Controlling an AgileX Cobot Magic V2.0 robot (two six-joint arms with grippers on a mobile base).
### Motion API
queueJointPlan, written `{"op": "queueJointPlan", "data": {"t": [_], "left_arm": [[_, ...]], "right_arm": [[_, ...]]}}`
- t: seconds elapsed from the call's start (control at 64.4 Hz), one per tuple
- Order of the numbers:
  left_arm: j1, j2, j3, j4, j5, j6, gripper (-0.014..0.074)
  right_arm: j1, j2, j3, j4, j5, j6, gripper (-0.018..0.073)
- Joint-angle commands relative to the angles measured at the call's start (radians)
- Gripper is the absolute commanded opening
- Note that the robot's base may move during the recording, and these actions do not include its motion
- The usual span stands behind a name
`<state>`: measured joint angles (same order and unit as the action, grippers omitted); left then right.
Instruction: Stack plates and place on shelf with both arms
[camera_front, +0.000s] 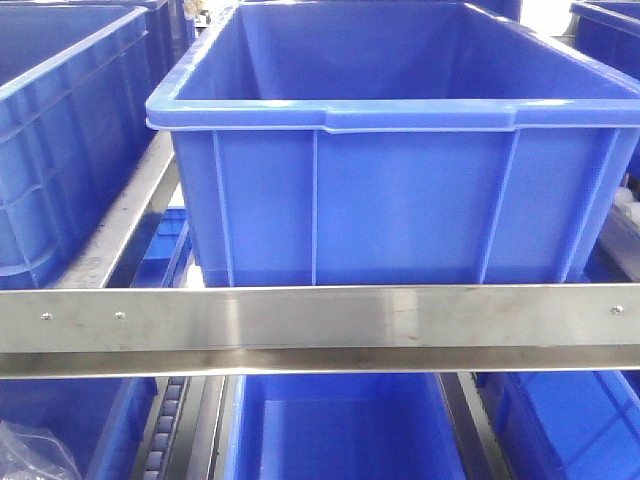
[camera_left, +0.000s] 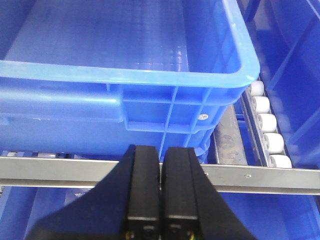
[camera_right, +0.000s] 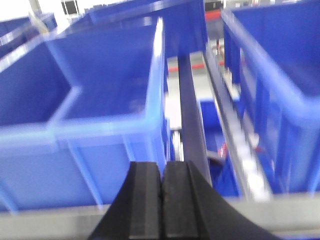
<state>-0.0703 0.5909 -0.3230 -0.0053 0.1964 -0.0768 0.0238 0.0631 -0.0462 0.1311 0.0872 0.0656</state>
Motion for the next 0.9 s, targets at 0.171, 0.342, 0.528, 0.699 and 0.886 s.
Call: {"op": "queueJointPlan", "data": {"t": [0.171,0.342,0.528,0.699,0.886], "left_arm": [[-0.006,0.004,-0.027,-0.007,-0.085,-0.004,0.0085],[-0.006,0.004,-0.027,-0.007,-0.085,-0.004,0.0085],[-0.006,0.004,-0.027,-0.007,-0.085,-0.004,0.0085],[-0.006,0.004,-0.027,-0.007,-0.085,-0.004,0.0085],[-0.006,0.004,-0.027,-0.007,-0.085,-0.004,0.0085]], "right_arm": [[-0.006,-0.096,0.078,0.001,-0.108,-0.004,0.0018],[-0.006,-0.093,0.076,0.001,-0.087,-0.004,0.0018],[-0.006,-0.093,0.076,0.001,-0.08,-0.004,0.0018],[-0.006,-0.093,0.076,0.001,-0.08,-0.004,0.0018],[-0.006,-0.093,0.076,0.001,-0.08,-0.004,0.0018]]}}
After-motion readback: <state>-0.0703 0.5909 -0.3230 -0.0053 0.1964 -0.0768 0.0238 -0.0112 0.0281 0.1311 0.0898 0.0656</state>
